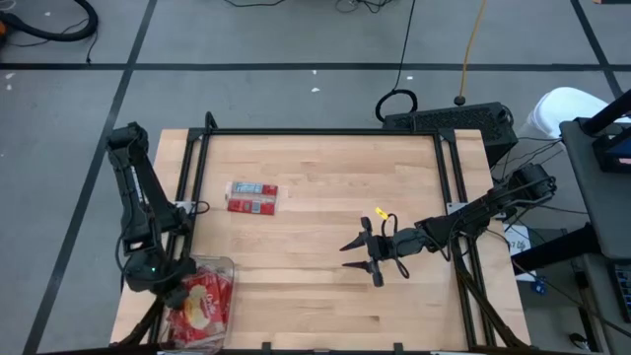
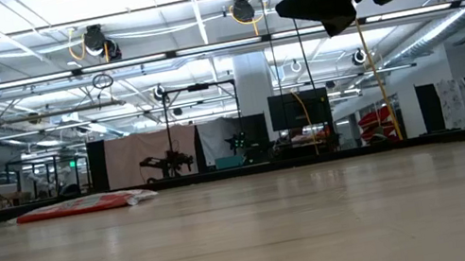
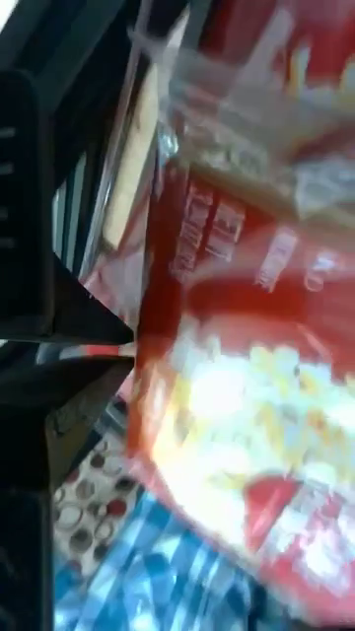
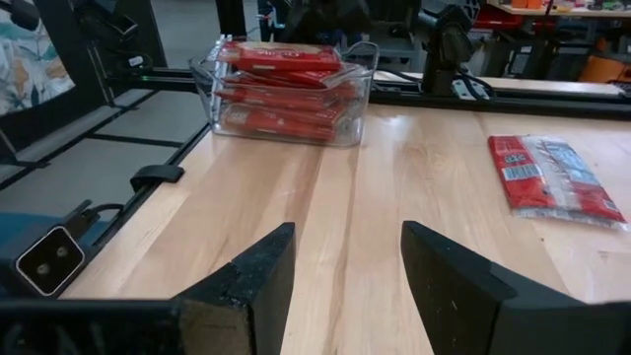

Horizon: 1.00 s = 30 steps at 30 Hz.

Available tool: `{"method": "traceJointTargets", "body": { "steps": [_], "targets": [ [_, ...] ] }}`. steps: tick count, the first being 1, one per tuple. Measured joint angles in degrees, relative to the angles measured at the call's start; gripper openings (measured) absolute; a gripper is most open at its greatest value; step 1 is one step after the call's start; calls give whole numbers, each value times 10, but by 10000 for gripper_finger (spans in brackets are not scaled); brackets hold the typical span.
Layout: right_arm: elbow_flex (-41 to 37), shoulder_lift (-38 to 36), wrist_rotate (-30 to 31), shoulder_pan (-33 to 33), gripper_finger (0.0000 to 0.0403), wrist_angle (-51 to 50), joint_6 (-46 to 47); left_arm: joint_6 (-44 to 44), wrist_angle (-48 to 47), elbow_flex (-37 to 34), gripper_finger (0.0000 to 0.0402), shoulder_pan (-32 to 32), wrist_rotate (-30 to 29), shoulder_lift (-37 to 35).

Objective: Sort popcorn bags into baskets
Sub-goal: Put the popcorn bag into the transparent bin

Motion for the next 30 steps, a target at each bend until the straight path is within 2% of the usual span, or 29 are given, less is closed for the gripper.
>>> {"method": "traceJointTargets", "body": {
  "steps": [3,8,15,27,30],
  "targets": [
    [0,0,0,0,180,1,-7,-1,51,0,21,0,-3,10],
    [0,0,0,0,180,10,-13,3,64,1,5,1,41,8],
    [0,0,0,0,180,18,-10,97,76,1,8,16,32,-7],
    [0,0,3,0,180,18,10,353,80,11,4,110,13,-13],
    [0,0,18,-1,180,23,12,433,89,22,5,140,-14,-13]
  ]
}}
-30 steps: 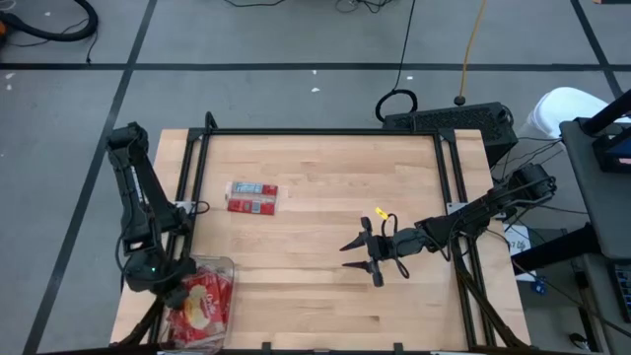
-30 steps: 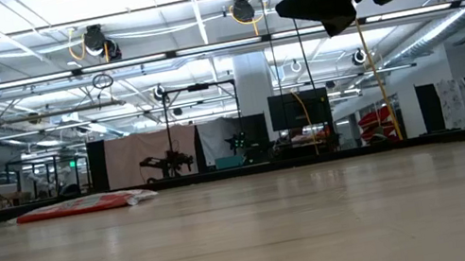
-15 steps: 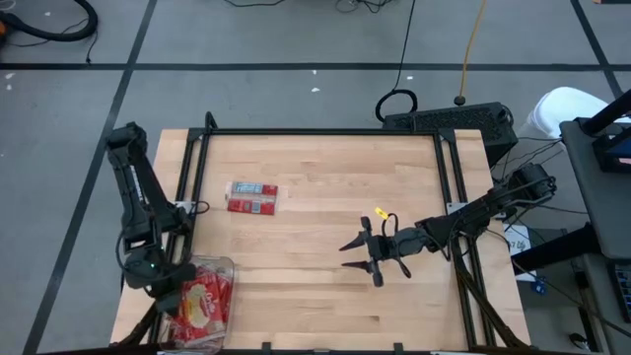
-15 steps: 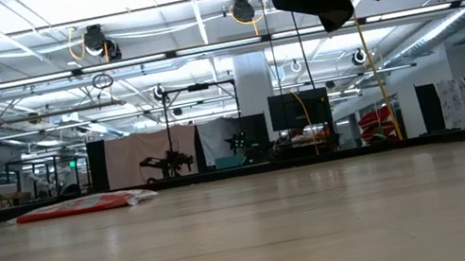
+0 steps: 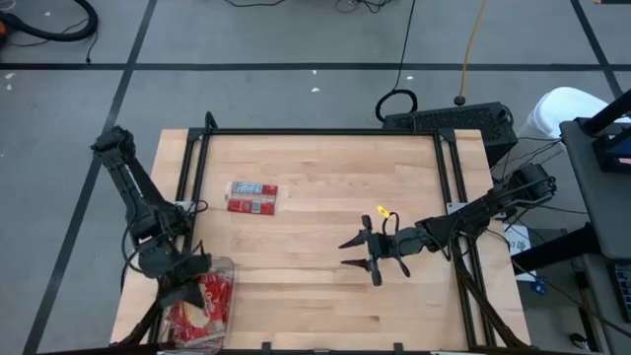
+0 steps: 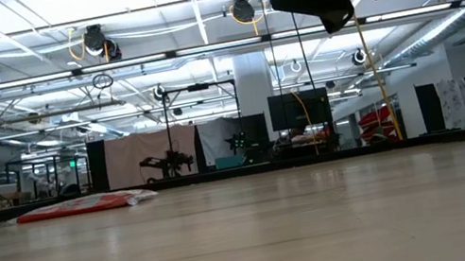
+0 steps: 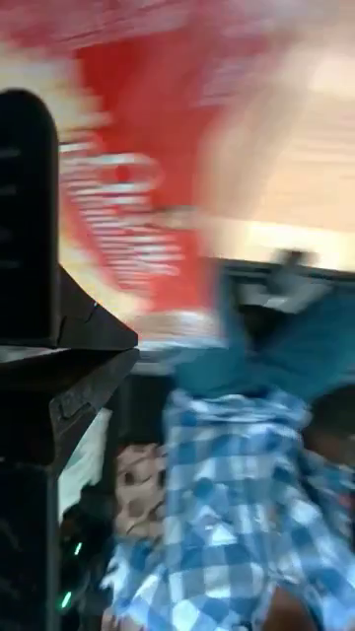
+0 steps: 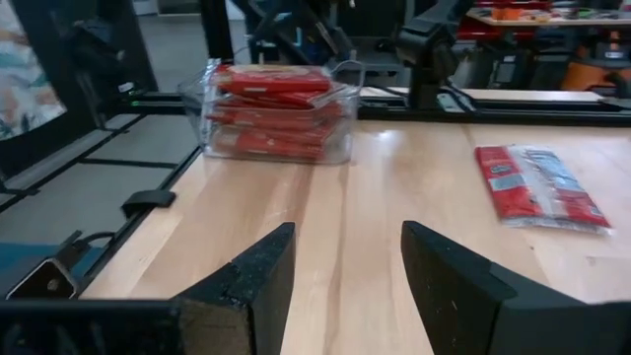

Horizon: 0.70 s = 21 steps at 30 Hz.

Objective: Sort popcorn bags into baskets
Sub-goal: Put the popcorn bag into the transparent bin

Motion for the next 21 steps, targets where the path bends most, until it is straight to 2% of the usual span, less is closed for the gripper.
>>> {"method": "traceJointTargets", "body": {
  "steps": [4,6,10,12,14,21],
  "targets": [
    [0,0,14,0,180,3,10,122,32,7,3,38,-91,9],
    [0,0,15,0,180,3,13,172,63,7,4,55,-118,25],
    [0,0,15,0,180,3,19,240,161,7,5,77,-107,96],
    [0,0,15,0,180,3,19,245,178,14,3,85,-89,137],
    [0,0,15,0,180,3,19,236,151,36,3,90,-78,178],
    [0,0,16,-5,180,3,17,217,-34,168,4,86,-42,280]
  ]
}}
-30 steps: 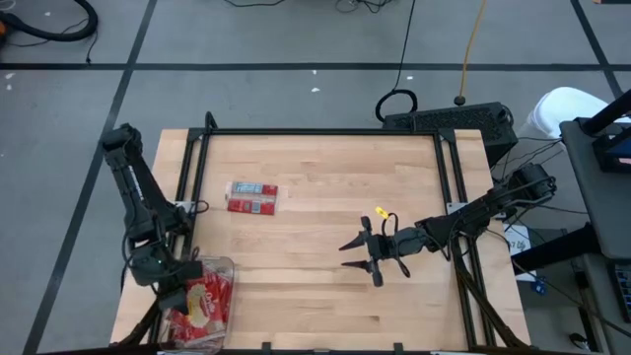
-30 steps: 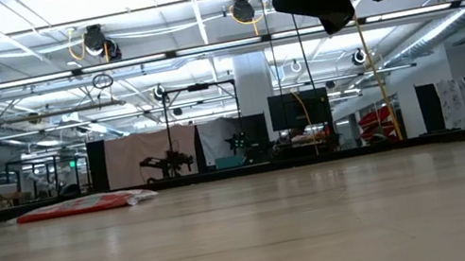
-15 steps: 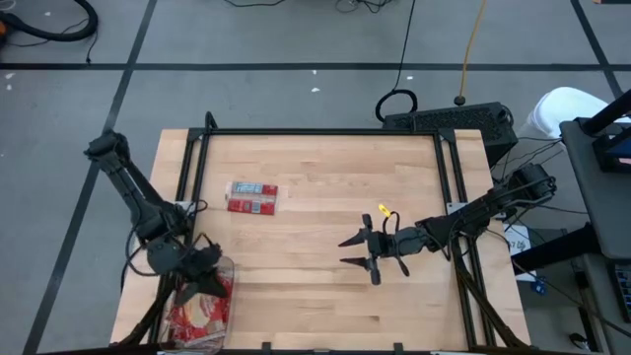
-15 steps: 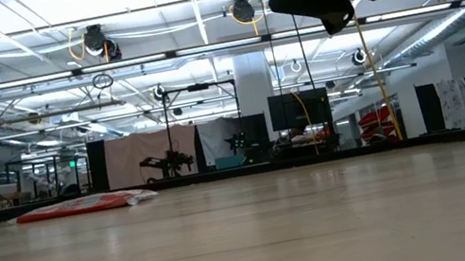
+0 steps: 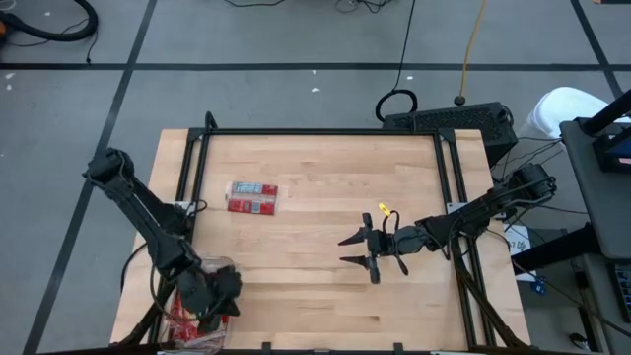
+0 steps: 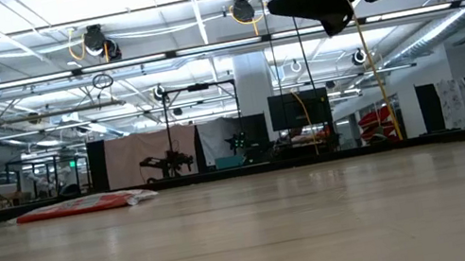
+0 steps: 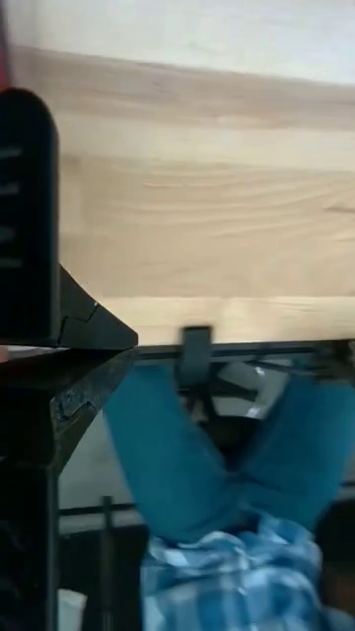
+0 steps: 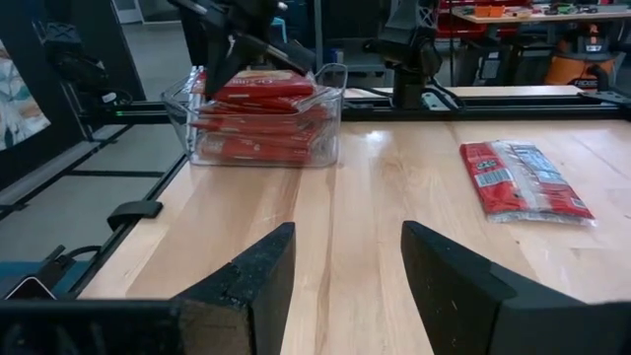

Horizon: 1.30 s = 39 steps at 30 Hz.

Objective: Sort popcorn bags into baskets
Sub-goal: Put the popcorn bag into the transparent bin

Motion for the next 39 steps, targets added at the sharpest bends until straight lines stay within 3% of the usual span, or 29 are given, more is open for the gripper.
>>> {"method": "traceJointTargets", "body": {
  "steps": [5,16,25,29,32,39],
  "targets": [
    [0,0,-1,0,180,0,-1,-50,-71,39,4,-17,33,22],
    [0,0,-3,0,180,-3,-9,-194,-76,39,5,-69,92,21],
    [0,0,-3,1,180,-4,-12,-209,-75,39,5,-86,91,16],
    [0,0,-1,1,180,-4,-3,-154,-79,39,5,-79,46,2],
    [0,0,33,1,180,-4,14,-95,-91,39,5,-65,-20,-13],
    [0,0,117,-8,180,-4,19,75,-132,39,5,-9,-266,-23]
  ]
}}
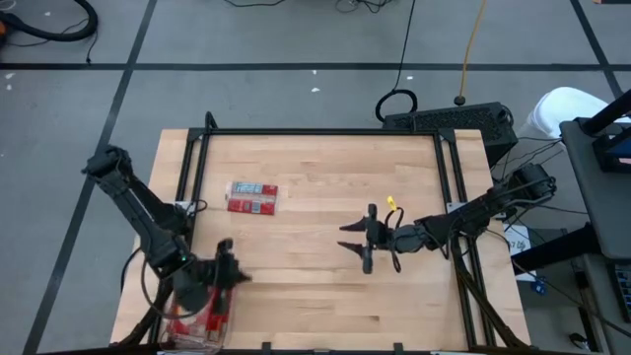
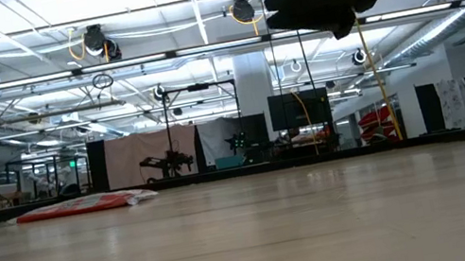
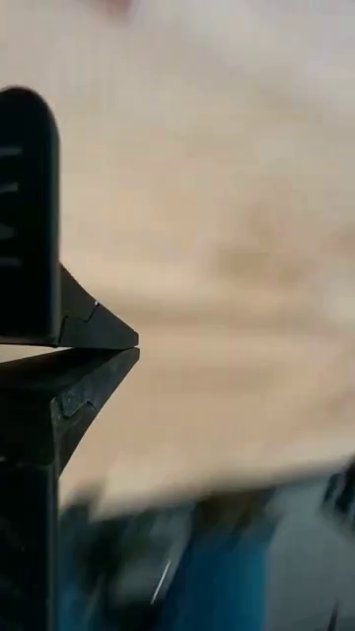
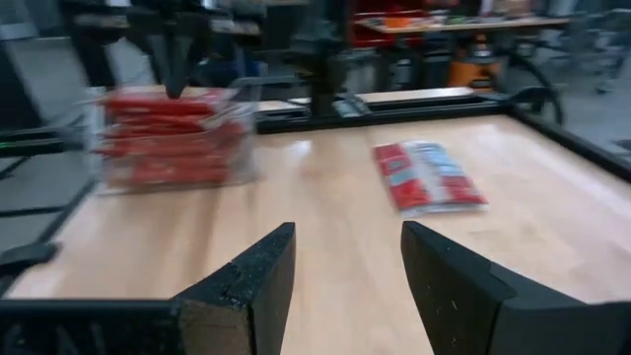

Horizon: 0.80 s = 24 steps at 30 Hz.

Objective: Sort popcorn bags into baskets
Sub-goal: Put the popcorn bag into the transparent bin

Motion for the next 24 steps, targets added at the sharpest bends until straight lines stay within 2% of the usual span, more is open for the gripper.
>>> {"method": "traceJointTargets", "body": {
  "steps": [2,4,7,12,16,19,22,24],
  "targets": [
    [3,0,12,-12,180,-1,1,44,0,0,6,25,-68,0],
    [17,7,15,-24,180,-6,1,67,-1,0,6,55,-104,0],
    [53,38,9,-38,180,-16,-18,88,-3,0,7,99,-103,0],
    [145,136,-9,-74,180,-10,-80,97,-8,0,24,146,-97,0],
    [234,209,-96,-115,180,-34,-89,92,-1,0,31,170,-113,0],
    [313,250,-145,-145,180,-121,-84,82,-1,0,32,185,-115,0],
    [387,286,-151,-168,180,-224,-91,83,-2,0,32,192,-117,0],
    [418,309,-152,-182,180,-254,-106,84,-4,0,32,195,-117,0]
  ]
}}
